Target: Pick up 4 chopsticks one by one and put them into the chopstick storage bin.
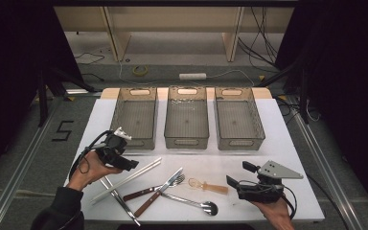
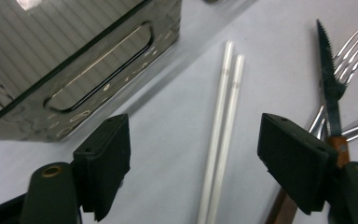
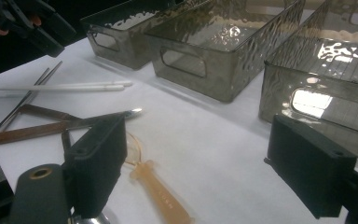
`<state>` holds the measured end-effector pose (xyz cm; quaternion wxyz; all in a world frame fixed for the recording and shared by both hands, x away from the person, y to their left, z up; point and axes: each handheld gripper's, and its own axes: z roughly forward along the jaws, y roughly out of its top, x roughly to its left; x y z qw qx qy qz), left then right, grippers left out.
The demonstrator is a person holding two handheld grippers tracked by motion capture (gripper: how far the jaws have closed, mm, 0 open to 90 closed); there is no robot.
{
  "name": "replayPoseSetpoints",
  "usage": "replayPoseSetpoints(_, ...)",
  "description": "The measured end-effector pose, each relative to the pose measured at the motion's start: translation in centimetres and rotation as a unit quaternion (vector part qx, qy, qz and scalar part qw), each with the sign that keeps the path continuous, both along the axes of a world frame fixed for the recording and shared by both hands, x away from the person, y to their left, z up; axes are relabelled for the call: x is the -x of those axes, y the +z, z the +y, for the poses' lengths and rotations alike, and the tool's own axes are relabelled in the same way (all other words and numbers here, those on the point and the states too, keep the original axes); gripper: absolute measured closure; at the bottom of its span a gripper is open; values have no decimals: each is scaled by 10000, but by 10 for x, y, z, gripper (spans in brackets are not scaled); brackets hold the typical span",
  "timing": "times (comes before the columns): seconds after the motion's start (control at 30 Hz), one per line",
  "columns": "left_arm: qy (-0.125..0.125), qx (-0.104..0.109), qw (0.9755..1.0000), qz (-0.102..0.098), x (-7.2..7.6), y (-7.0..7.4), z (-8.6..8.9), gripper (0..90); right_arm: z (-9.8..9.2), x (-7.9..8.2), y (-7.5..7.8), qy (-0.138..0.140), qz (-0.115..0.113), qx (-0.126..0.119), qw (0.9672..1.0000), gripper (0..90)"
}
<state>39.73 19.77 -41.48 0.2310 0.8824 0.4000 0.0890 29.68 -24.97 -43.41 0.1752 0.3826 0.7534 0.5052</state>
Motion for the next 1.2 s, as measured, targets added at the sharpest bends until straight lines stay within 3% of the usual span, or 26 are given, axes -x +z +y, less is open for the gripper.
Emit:
replayPoseSetpoints(0.2,-55,41,9999,109,2,-12,7,270,2,0,-1,54,31,21,10000,207)
replayPoseSetpoints(0.53,-216,-237,9991,290,2,-23,4,359,3,0,-1,116,62,62,9999,209)
replayPoseSetpoints(0.63,-257,-337,9984,361,2,-28,4,390,2,0,-1,108,65,61,9999,211)
replayPoseSetpoints(1.2,-624,-443,9942,760,3,-38,2,608,3,0,-1,124,51,95,9999,217)
